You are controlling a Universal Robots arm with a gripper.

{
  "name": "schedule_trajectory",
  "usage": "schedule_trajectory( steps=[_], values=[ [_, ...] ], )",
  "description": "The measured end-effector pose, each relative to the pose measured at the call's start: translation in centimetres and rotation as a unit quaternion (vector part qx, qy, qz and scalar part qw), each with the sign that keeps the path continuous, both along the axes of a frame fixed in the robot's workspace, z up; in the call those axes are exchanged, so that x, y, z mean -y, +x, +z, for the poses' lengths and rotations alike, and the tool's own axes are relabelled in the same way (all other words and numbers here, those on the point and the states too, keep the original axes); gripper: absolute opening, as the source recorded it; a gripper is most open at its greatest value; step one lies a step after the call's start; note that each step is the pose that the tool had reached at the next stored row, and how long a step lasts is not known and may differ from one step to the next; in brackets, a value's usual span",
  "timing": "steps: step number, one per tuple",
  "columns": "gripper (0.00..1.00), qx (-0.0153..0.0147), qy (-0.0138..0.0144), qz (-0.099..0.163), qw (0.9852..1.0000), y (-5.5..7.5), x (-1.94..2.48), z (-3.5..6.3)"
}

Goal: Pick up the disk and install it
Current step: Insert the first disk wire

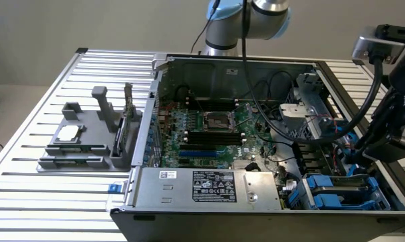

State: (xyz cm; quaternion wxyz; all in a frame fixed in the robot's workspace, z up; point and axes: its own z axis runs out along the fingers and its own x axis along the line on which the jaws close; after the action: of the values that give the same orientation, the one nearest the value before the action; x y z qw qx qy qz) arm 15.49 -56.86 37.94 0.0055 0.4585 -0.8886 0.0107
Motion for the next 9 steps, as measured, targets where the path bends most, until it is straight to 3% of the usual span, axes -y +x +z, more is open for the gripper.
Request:
schedule_trajectory(
  steps=[4,5,9],
  values=[
    [0.37,0.0,-0.0001,-0.014,0.9999,0.21,-0.09,-0.01],
    [0.3,0.0,-0.0001,-0.018,0.9998,0.26,-0.11,-0.02],
    [0.3,0.0,-0.0001,-0.034,0.9994,0.38,-0.17,-0.03]
  ],
)
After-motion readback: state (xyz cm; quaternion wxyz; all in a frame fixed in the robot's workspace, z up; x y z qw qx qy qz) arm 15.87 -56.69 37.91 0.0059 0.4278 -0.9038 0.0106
